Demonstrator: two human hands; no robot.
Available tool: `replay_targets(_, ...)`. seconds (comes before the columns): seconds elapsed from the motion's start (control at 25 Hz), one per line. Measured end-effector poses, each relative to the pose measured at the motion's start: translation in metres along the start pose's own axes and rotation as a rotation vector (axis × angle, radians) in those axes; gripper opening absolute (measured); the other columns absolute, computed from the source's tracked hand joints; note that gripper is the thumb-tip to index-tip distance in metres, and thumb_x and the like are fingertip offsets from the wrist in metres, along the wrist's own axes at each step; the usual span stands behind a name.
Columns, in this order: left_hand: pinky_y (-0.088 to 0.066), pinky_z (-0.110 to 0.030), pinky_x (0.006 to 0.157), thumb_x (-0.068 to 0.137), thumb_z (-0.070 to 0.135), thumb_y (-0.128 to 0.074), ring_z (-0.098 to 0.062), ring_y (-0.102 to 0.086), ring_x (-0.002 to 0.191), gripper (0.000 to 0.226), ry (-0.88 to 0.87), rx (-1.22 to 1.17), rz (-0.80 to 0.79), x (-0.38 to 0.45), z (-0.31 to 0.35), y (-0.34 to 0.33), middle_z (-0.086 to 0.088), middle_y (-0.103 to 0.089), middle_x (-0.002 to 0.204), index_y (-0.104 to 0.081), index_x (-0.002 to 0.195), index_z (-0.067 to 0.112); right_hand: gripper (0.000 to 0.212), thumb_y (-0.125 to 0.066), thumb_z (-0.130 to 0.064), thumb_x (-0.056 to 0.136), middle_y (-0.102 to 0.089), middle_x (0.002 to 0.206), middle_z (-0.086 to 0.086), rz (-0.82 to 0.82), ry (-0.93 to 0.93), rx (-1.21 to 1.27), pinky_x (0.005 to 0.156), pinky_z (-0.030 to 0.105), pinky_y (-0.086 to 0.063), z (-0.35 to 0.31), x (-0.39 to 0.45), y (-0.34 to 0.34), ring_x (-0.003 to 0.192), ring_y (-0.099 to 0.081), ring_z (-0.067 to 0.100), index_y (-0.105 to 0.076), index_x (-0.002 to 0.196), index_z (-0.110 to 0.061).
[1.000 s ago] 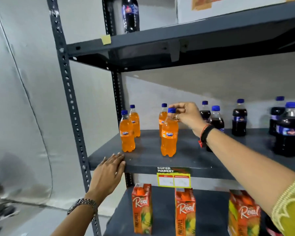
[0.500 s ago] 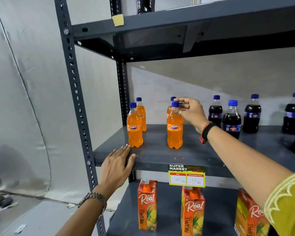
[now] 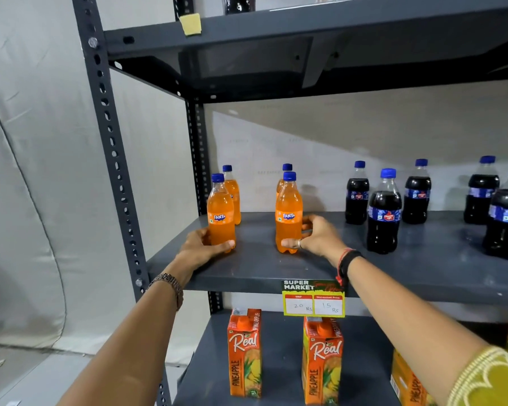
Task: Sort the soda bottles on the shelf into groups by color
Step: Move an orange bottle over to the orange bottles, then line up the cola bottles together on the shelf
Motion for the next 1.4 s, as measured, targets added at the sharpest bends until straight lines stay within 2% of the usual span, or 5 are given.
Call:
replay_targets(0.24, -0.04, -0.048, 0.103, 0.029, 0.075, -0.069, -0.025, -0.05, 0.122, 0.124, -0.013, 0.034, 0.016, -0.003, 0.0, 0.001, -0.004, -0.051, 0.138, -0.042, 0.136, 0.019, 0.075, -0.085, -0.032, 0.057, -0.061, 0.121, 0.009, 0.018, 0.03, 0.142, 0.093, 0.037, -0.05, 0.005, -0.004, -0.006, 0.106, -0.061, 0.022, -0.051, 0.12, -0.011)
replay_targets(0.84, -0.035, -0.051, 0.106, 0.039, 0.079, -0.06, -0.027, -0.045, 0.128, 0.117, -0.037, 0.129, -0.002, -0.003, 0.002, -0.002, -0.004, -0.048, 0.142, -0.036, 0.139, 0.022, 0.073, -0.081, -0.032, 0.064, -0.058, 0.127, 0.008, 0.003, 0.03, 0.142, 0.098, 0.043, -0.047, 0.008, -0.005, -0.009, 0.114, -0.058, 0.025, -0.048, 0.125, -0.01)
replay_targets(1.04, -0.036, -0.052, 0.105, 0.067, 0.068, -0.058, -0.026, -0.046, 0.127, 0.087, -0.1, 0.184, -0.07, -0.007, 0.001, -0.007, -0.002, -0.048, 0.142, -0.033, 0.14, 0.027, 0.063, -0.08, -0.023, 0.066, -0.06, 0.12, 0.007, 0.025, 0.042, 0.331, 0.097, 0.036, -0.048, 0.007, -0.019, 0.009, 0.111, -0.058, 0.022, -0.051, 0.12, -0.008)
replay_targets(1.2, -0.039, -0.052, 0.102, 0.072, 0.066, -0.056, -0.024, -0.045, 0.127, 0.083, -0.207, 0.124, 0.192, -0.03, 0.008, 0.013, 0.004, -0.044, 0.143, -0.028, 0.141, 0.03, 0.041, -0.076, -0.026, 0.07, -0.069, 0.104, -0.001, 0.127, 0.146, 0.403, 0.079, 0.015, -0.051, 0.024, -0.053, 0.07, 0.094, -0.066, 0.006, -0.062, 0.107, -0.016)
replay_targets(1.4, -0.052, -0.038, 0.088, 0.09, 0.043, -0.046, 0.0, -0.058, 0.097, 0.022, -0.527, -0.152, 0.568, -0.097, 0.044, 0.013, 0.015, -0.062, 0.105, -0.05, 0.111, 0.038, 0.013, -0.071, -0.024, 0.077, -0.071, 0.091, -0.005, 0.394, 0.219, 0.314, 0.073, 0.006, -0.049, 0.083, -0.102, 0.195, 0.081, -0.065, 0.0, -0.067, 0.089, -0.027)
Point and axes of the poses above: each hand's wrist, its own x-axis towards the middle knuckle, its own y-axis out of the back of the hand, z = x × y, the point moved 10 cm from there along x, towards the middle knuckle
